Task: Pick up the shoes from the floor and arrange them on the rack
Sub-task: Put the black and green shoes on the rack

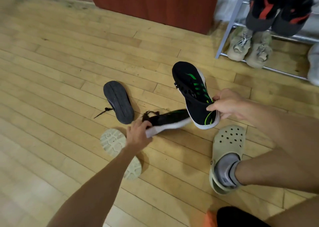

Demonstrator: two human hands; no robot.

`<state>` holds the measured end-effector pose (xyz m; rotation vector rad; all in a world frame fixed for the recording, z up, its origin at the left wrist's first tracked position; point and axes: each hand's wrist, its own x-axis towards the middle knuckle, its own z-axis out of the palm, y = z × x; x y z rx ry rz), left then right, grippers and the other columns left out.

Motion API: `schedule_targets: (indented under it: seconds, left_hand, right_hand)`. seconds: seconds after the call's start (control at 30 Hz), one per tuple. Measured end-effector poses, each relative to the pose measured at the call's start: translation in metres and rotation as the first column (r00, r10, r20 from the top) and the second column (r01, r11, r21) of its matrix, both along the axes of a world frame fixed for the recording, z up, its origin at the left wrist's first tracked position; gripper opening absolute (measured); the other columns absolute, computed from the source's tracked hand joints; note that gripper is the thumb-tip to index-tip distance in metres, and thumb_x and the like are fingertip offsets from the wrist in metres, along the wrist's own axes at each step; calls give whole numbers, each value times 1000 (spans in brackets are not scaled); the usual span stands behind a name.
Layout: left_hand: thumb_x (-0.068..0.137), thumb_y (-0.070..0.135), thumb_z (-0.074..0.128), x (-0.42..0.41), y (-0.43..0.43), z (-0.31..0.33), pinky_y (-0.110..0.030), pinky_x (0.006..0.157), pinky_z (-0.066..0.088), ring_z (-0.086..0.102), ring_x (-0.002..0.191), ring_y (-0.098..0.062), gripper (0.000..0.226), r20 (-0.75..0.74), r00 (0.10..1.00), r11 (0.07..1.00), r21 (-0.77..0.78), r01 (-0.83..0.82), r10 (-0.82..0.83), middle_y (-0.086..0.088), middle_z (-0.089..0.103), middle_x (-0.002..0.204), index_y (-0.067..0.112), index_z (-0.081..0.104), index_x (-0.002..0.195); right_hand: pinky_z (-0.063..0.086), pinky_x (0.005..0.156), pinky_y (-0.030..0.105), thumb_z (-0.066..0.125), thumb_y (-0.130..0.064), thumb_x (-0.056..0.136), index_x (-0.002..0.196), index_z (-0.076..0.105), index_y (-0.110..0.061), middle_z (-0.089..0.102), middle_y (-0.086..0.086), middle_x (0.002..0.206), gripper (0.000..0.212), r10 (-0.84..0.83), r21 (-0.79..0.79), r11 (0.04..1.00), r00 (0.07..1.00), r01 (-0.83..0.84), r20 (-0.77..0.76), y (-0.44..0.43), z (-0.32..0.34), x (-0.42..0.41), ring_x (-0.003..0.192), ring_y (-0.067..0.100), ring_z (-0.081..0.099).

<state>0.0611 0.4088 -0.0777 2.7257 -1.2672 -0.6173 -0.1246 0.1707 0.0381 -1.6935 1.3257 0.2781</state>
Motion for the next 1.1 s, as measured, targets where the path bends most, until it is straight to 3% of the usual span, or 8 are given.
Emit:
schedule_targets:
  seconds: [0.1, 0.2, 0.4, 0.57, 0.7, 0.8, 0.93, 1.1]
  left_hand:
    - [81, 46, 66, -10, 4, 9, -37, 93, 43, 54, 97, -11, 27, -256, 962, 993, 37, 112, -99, 12, 60, 96, 27, 68, 100]
    - [90, 32, 58, -5, 8, 11, -32, 87, 48, 59, 94, -15, 20, -417, 903, 991, -31, -128, 103, 6, 63, 95, 19, 70, 100]
    - [89, 24, 61, 11, 10, -3, -30, 93, 45, 55, 114, -24, 33, -359, 917, 984, 12, -180, 172, -9, 54, 125, 16, 62, 121]
    - [96, 18, 47, 21, -16, -16, -31, 108, 31, 34, 138, -28, 55, -349, 910, 972, 14, -234, 224, -11, 31, 153, 13, 31, 149]
    - [96, 20, 44, 10, -31, -38, -42, 97, 46, 47, 123, -40, 62, -329, 891, 947, 180, -267, 314, -16, 25, 151, 16, 16, 152]
    - [92, 27, 53, 1, -33, -47, -47, 93, 50, 50, 115, -45, 59, -258, 857, 886, 267, -380, 446, -20, 27, 143, 12, 29, 143]
    - [88, 36, 56, 0, -28, -44, -38, 88, 46, 49, 112, -38, 52, -256, 894, 888, 383, -255, 368, -20, 38, 130, 7, 47, 130]
    - [71, 29, 72, -13, -16, -24, -27, 62, 52, 61, 75, -26, 27, -440, 799, 872, 447, -200, 409, -10, 59, 72, 7, 56, 68]
  right_hand:
    - [59, 84, 46, 75, -17, 79, 117, 62, -5, 70, 18, 106, 42, 3, -11, 1000, 1000, -3, -3, 6, 7, -5, 86, 36, 72]
    - [58, 85, 45, 74, -14, 80, 121, 60, -3, 68, 19, 111, 45, 11, -16, 1000, 1000, -11, 4, 11, 10, -7, 89, 37, 71]
    - [58, 86, 43, 74, -13, 81, 124, 58, -2, 65, 20, 117, 47, 26, -49, 998, 999, -28, -24, 15, 14, -3, 93, 38, 69]
    - [58, 82, 37, 73, -9, 82, 124, 59, -2, 66, 18, 116, 45, 10, -53, 999, 1000, -11, -21, 9, 12, -1, 96, 35, 68]
    - [58, 83, 37, 74, -11, 81, 117, 65, -6, 69, 15, 108, 38, -9, -52, 999, 999, 7, -38, 3, 0, -9, 89, 30, 69]
    - [59, 81, 38, 74, -10, 81, 110, 66, -6, 69, 14, 107, 30, -44, -23, 999, 999, 43, -20, -3, -8, -14, 90, 29, 68]
    - [60, 79, 38, 74, -11, 81, 108, 66, -4, 68, 11, 103, 29, -76, -4, 997, 997, 76, -21, -8, -17, -17, 89, 28, 68]
    - [60, 73, 36, 73, -12, 82, 111, 64, -2, 68, 12, 103, 32, -40, -30, 999, 998, 39, -40, -4, -2, -17, 85, 28, 68]
